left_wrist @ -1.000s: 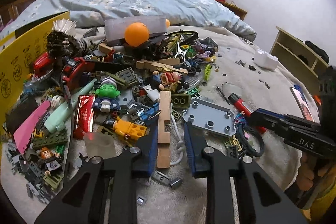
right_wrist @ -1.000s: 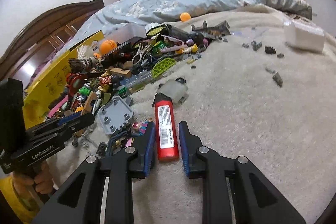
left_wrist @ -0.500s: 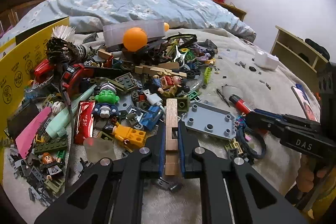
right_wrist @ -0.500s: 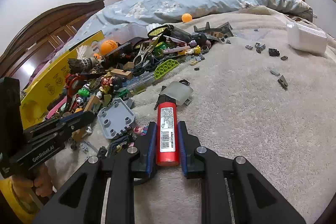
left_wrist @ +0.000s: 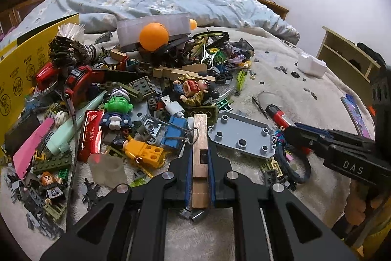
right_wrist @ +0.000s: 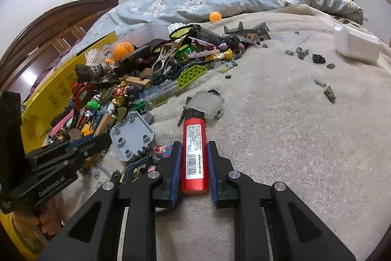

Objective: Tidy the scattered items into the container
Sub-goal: 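Lift the red cylinder with the right tool while the left tool lifts the wooden stick, then carry both held items over the yellow box and open both tools to release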

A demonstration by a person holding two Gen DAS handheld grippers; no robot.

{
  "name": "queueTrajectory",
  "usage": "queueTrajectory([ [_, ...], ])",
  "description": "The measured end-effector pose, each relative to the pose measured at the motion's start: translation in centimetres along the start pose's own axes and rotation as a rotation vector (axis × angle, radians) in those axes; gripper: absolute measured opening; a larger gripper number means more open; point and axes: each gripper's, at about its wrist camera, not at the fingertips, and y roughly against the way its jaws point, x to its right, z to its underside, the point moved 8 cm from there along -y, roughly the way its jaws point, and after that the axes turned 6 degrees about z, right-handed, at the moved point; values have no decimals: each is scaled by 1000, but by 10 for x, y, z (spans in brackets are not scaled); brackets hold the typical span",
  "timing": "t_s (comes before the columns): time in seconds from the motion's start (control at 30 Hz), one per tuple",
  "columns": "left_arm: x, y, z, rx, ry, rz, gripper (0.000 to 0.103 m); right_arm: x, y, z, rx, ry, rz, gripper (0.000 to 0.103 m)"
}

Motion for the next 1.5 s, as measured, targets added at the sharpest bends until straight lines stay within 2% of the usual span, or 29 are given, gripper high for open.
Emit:
queueTrajectory([
  [0.27, 0, 8, -2, 16, -7, -3, 10, -1, -1, -3, 6, -17, -8, 20],
  [0.83, 1, 42, -26, 87, -12, -11, 10, -22, 29, -20, 76, 3, -76, 20],
  [1.5, -25, 86, -46, 161, 20, -88, 10, -87, 39, -42, 94, 101, -187, 20],
])
